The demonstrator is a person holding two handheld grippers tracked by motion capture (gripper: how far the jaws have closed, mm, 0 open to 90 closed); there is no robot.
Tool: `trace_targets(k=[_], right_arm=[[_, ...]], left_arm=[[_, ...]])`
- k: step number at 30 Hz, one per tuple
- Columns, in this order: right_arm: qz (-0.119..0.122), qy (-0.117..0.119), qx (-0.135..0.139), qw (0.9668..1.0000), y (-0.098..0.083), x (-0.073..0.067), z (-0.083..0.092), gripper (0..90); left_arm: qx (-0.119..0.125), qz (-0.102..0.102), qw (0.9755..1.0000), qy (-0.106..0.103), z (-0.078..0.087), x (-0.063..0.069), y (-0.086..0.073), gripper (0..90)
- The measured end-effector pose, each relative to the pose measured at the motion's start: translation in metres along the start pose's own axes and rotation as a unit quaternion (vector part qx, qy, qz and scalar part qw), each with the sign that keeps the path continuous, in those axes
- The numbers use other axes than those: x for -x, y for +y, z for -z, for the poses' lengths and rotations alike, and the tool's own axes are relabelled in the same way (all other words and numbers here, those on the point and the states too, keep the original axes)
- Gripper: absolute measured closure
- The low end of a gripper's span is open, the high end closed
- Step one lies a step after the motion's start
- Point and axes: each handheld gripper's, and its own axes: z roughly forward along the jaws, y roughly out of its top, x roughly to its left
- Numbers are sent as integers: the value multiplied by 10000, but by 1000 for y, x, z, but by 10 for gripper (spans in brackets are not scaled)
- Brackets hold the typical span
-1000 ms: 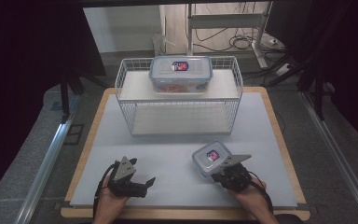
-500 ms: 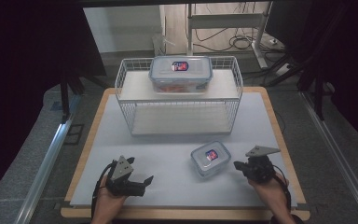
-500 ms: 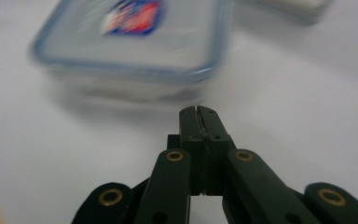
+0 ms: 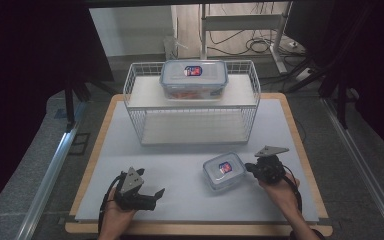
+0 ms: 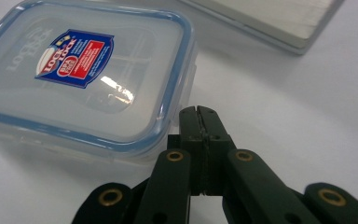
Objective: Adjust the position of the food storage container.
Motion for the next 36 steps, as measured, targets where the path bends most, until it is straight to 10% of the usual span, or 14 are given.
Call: trace_targets(k=[19, 36], right_arm=[[290, 729, -288, 9965, -4, -48, -7, 893], [430, 597, -205, 9971, 7, -53, -25, 892]], left_arm=[[-16, -14, 10000, -8, 0, 1, 0, 45], [-37, 19, 10000, -55, -3, 1, 0, 46]])
